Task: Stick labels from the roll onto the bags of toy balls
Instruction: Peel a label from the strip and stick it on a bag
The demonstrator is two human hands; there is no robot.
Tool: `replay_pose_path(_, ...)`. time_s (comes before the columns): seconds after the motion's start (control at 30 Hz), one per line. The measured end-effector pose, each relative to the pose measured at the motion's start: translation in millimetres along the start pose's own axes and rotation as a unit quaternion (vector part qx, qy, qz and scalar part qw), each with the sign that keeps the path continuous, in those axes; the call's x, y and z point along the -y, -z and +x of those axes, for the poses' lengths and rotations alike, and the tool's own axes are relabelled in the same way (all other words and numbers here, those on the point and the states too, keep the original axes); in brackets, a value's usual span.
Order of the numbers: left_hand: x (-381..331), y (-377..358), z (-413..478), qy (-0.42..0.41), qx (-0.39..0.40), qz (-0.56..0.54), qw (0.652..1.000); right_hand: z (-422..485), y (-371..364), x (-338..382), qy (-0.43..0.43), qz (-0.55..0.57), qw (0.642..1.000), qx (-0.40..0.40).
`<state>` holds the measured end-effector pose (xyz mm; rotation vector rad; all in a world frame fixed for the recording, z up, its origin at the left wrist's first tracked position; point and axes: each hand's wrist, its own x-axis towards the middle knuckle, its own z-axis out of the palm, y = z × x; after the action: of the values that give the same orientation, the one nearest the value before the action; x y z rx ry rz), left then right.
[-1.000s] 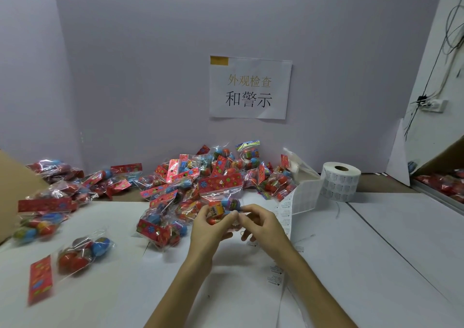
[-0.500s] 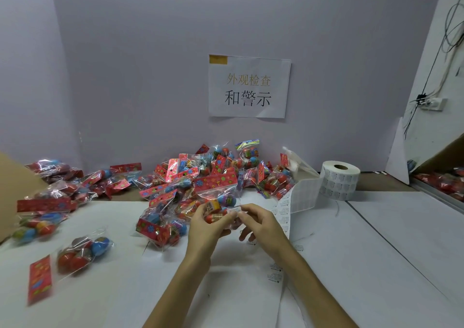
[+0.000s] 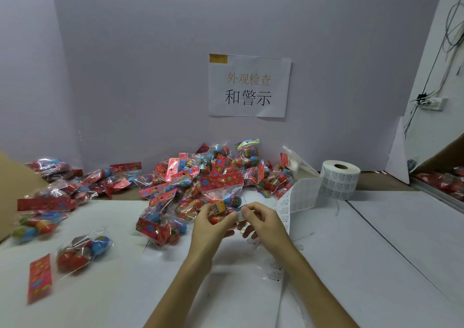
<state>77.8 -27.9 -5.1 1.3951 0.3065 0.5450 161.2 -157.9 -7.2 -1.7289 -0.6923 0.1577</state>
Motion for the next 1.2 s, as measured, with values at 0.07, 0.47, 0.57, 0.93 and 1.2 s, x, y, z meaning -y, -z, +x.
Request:
replay_pose_path(0.07, 0.6, 1.4, 1.0, -0.005, -0.015, -0.001, 1.0, 0.3, -0.7, -0.3, 0.008, 0.0, 1.0, 0.013)
replay_pose_path(0.47, 3.4, 2.5, 4.5, 0.001, -0.02, 0.003, 1.0, -0.3, -1.1, -1.5, 0.016, -0.002, 1.0, 0.004)
replay_pose_path(0.57, 2.9, 2.6, 3.7, -0.005, -0.023, 0.003, 1.0, -0.3, -0.9, -1.5, 0.018, -0.006, 1.0, 0.01)
replay_pose_path(0.93, 1.8, 1.4, 2.4, -0.02, -0.041, 0.009, 0.999, -0.4, -1.1, -2.2, 0.029, -0.001, 0.999, 0.038)
replay_pose_path(1.2, -0.2, -0.5, 0.0, -0.019, -0.035, 0.018, 0.999, -0.9, -0.7, 0.3, 0.02, 0.013, 1.0, 0.012)
